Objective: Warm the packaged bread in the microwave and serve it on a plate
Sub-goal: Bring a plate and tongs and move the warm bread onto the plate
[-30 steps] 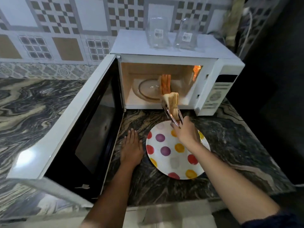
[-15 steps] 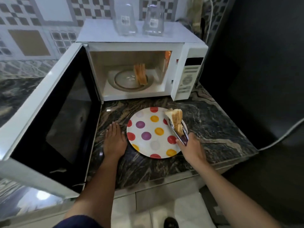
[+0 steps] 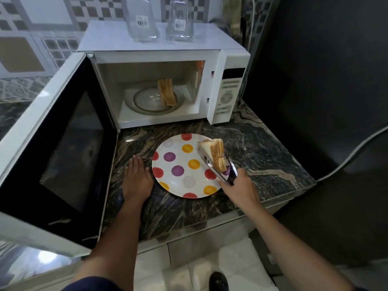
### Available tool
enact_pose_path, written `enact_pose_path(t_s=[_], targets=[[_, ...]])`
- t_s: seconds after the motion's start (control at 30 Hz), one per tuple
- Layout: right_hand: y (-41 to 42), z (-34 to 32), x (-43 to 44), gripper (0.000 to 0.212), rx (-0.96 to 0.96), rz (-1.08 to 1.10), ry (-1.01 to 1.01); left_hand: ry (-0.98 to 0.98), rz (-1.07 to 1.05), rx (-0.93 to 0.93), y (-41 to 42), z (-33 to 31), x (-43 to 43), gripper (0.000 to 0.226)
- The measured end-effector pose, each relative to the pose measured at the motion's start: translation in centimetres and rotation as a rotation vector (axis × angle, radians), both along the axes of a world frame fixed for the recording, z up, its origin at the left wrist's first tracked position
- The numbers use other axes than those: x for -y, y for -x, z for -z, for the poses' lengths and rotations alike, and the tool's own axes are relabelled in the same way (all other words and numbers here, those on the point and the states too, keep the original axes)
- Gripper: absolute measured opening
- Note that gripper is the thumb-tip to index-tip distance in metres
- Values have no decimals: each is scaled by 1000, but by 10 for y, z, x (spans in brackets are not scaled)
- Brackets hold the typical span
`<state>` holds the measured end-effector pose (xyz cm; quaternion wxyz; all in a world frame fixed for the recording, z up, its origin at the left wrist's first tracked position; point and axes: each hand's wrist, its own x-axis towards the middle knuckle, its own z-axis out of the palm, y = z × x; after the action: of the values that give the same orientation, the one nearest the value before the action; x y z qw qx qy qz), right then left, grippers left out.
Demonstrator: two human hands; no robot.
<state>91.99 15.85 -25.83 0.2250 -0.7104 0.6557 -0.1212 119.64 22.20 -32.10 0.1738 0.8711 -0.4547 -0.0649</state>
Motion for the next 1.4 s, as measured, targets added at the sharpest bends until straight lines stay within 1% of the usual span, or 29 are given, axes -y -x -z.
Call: enact_pose_path(t_s=[0.17, 0.27, 0.37, 0.5, 0.53, 0.63, 0.67, 0.77, 0.83, 0.93, 1.03, 1.1, 1.17, 1.2, 1.3, 1.4], targets=[[5, -12, 6, 62, 5, 9, 77, 29, 3, 0, 0, 1, 0, 53], [1, -30, 17, 63, -1, -8, 157, 33, -2, -6, 0, 0, 0, 53], [-15, -51, 35, 61, 27, -22, 201, 30, -8, -19, 1, -1, 0, 54], [-58, -72, 58, 61, 53, -67, 218, 32, -16, -22, 1, -2, -1, 55], [-70, -74, 63, 62, 83, -73, 196, 21, -10, -12, 3, -2, -1, 59], [-114, -78, 80, 70, 216, -84, 92, 48, -34, 10, 1, 2, 0, 84], [-128, -79, 86, 71, 223, -90, 74, 60, -46, 21, 0, 4, 1, 85], [-164, -81, 102, 61, 181, -107, 43, 55, -56, 31, 1, 1, 2, 82], [-185, -81, 114, 58, 159, -100, 9, 50, -56, 29, 1, -2, 2, 77], [-209, -78, 130, 59, 173, -65, -39, 41, -60, 24, 0, -6, 1, 69], [-225, -77, 142, 57, 149, -56, -60, 15, -64, -5, 1, -4, 2, 73], [-235, -78, 149, 54, 128, -67, -67, -4, -64, 25, 0, -4, 2, 65], [-242, -80, 156, 53, 132, -72, -79, -22, -65, 11, 0, -7, 1, 59], [-245, -81, 160, 52, 140, -68, -84, -30, -63, -22, 1, -8, 0, 59], [-252, -83, 170, 51, 170, -60, -81, 1, -64, 14, 1, -7, 1, 62], [-259, -85, 174, 52, 160, -62, -70, -74, -66, -19, 1, -9, 1, 57]])
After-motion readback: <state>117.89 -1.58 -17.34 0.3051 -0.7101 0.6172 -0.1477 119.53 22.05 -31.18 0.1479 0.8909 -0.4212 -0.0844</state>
